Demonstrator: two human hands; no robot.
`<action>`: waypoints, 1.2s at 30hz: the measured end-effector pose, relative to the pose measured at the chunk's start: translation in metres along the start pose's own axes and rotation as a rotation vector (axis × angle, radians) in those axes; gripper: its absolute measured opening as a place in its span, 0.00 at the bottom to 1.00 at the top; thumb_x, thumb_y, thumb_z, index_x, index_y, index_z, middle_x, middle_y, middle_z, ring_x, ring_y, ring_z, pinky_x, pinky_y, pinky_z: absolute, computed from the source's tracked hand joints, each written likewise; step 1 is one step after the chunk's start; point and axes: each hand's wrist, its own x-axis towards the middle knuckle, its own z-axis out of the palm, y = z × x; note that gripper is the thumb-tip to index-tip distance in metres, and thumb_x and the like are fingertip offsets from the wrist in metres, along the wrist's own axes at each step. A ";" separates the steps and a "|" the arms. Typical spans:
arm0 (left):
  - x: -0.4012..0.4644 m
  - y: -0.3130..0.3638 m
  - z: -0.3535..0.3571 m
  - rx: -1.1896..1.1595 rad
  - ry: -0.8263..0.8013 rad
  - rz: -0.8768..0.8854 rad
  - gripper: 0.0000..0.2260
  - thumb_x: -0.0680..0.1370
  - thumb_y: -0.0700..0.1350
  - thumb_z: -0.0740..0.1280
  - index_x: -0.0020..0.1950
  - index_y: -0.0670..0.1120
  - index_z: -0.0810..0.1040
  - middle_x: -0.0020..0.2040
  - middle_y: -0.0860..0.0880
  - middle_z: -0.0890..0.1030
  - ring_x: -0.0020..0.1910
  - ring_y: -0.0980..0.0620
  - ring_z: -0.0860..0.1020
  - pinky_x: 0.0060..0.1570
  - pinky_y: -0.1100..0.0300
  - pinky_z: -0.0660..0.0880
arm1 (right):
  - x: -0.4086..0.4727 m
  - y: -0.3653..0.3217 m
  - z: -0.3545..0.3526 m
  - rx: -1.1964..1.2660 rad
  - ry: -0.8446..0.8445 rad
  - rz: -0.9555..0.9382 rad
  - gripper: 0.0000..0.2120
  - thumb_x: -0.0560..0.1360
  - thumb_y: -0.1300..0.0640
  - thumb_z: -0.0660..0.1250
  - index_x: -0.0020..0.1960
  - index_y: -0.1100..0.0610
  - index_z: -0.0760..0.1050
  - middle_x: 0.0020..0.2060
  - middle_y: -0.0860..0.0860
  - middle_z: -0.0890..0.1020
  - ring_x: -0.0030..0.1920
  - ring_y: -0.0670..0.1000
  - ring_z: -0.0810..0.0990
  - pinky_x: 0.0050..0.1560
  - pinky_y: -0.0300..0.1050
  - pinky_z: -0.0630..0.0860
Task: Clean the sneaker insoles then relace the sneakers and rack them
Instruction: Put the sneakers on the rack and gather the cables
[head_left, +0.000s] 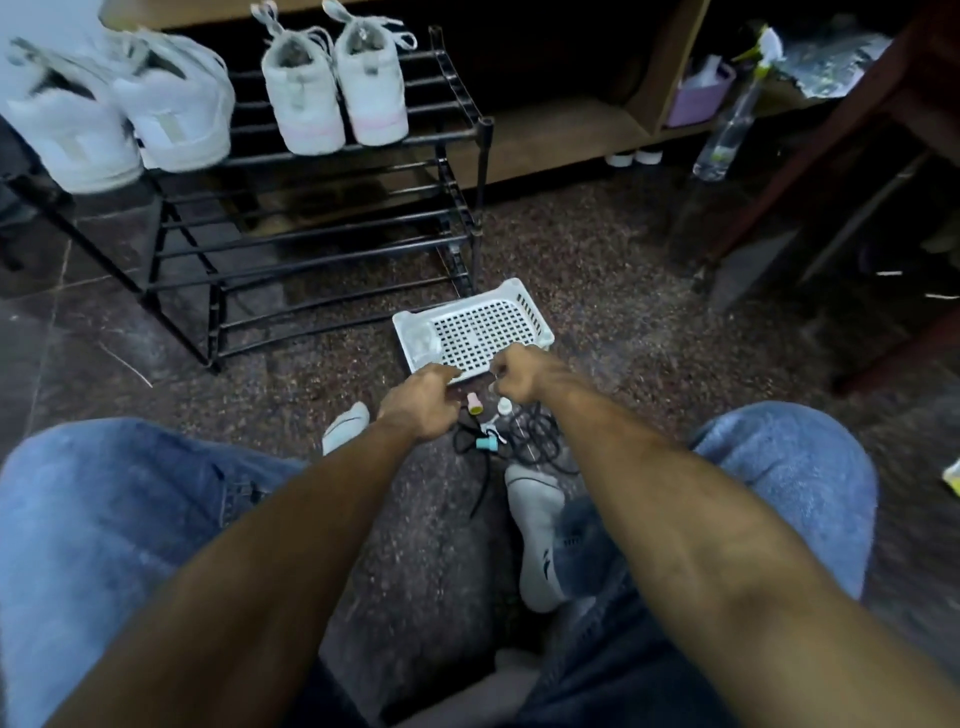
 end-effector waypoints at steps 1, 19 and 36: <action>0.000 -0.001 0.003 -0.017 -0.007 -0.009 0.23 0.75 0.47 0.65 0.70 0.50 0.71 0.71 0.46 0.71 0.68 0.44 0.71 0.65 0.49 0.70 | -0.002 0.001 0.005 0.000 -0.009 0.010 0.11 0.72 0.56 0.70 0.54 0.56 0.81 0.49 0.56 0.82 0.48 0.57 0.79 0.47 0.45 0.76; 0.034 -0.039 0.094 -0.069 -0.256 -0.063 0.16 0.75 0.41 0.63 0.63 0.49 0.77 0.53 0.43 0.80 0.51 0.43 0.79 0.49 0.57 0.76 | 0.023 0.070 0.109 -0.050 -0.102 0.339 0.16 0.76 0.54 0.64 0.62 0.58 0.75 0.61 0.59 0.79 0.61 0.61 0.77 0.58 0.51 0.74; 0.054 -0.056 0.147 -0.341 -0.353 -0.198 0.07 0.72 0.35 0.63 0.37 0.44 0.75 0.39 0.43 0.78 0.43 0.47 0.77 0.43 0.54 0.74 | 0.065 0.117 0.133 0.105 -0.214 0.345 0.14 0.73 0.53 0.67 0.56 0.59 0.78 0.52 0.61 0.82 0.51 0.61 0.81 0.49 0.51 0.80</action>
